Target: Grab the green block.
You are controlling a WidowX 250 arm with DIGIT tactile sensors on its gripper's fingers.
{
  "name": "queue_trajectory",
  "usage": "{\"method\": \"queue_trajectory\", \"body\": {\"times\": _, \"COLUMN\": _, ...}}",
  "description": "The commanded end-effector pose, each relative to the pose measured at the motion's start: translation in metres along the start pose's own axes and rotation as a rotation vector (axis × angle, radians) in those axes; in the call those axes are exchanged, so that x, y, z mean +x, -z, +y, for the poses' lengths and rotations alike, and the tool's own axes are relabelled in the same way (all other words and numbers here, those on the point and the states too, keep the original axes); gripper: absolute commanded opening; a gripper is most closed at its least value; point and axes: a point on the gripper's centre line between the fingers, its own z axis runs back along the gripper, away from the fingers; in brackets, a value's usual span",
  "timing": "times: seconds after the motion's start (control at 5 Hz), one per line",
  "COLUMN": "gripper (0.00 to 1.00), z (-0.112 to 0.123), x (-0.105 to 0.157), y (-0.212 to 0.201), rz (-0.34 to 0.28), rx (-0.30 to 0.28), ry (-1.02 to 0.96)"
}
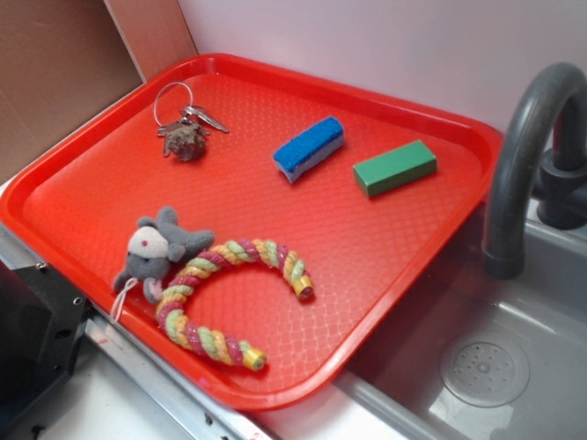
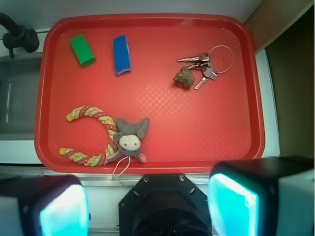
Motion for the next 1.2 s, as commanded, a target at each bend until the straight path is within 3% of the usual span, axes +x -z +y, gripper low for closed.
{"method": "queue_trajectory", "body": {"times": 0.0, "gripper": 1.0, "z": 0.0, "x": 0.0, "y": 0.0, "rz": 0.0, "rx": 0.0, "ry": 0.0}}
{"method": "queue_trajectory", "body": {"times": 0.2, "gripper": 1.0, "z": 0.001, "x": 0.02, "y": 0.008, "rz": -0.084, "rx": 0.013, "ry": 0.004}}
{"method": "queue_trajectory", "body": {"times": 0.4, "gripper": 1.0, "z": -0.004, "x": 0.049, "y": 0.025, "rz": -0.16, "rx": -0.046, "ry": 0.071}}
{"method": "queue_trajectory", "body": {"times": 0.6, "gripper": 1.0, "z": -0.026, "x": 0.08, "y": 0.045, "rz": -0.211, "rx": -0.029, "ry": 0.147}}
{"method": "queue_trajectory", "body": {"times": 0.8, "gripper": 1.0, "z": -0.038, "x": 0.103, "y": 0.064, "rz": -0.232, "rx": -0.067, "ry": 0.214}}
{"method": "queue_trajectory", "body": {"times": 1.0, "gripper": 1.0, "z": -0.056, "x": 0.126, "y": 0.086, "rz": -0.216, "rx": -0.043, "ry": 0.265}}
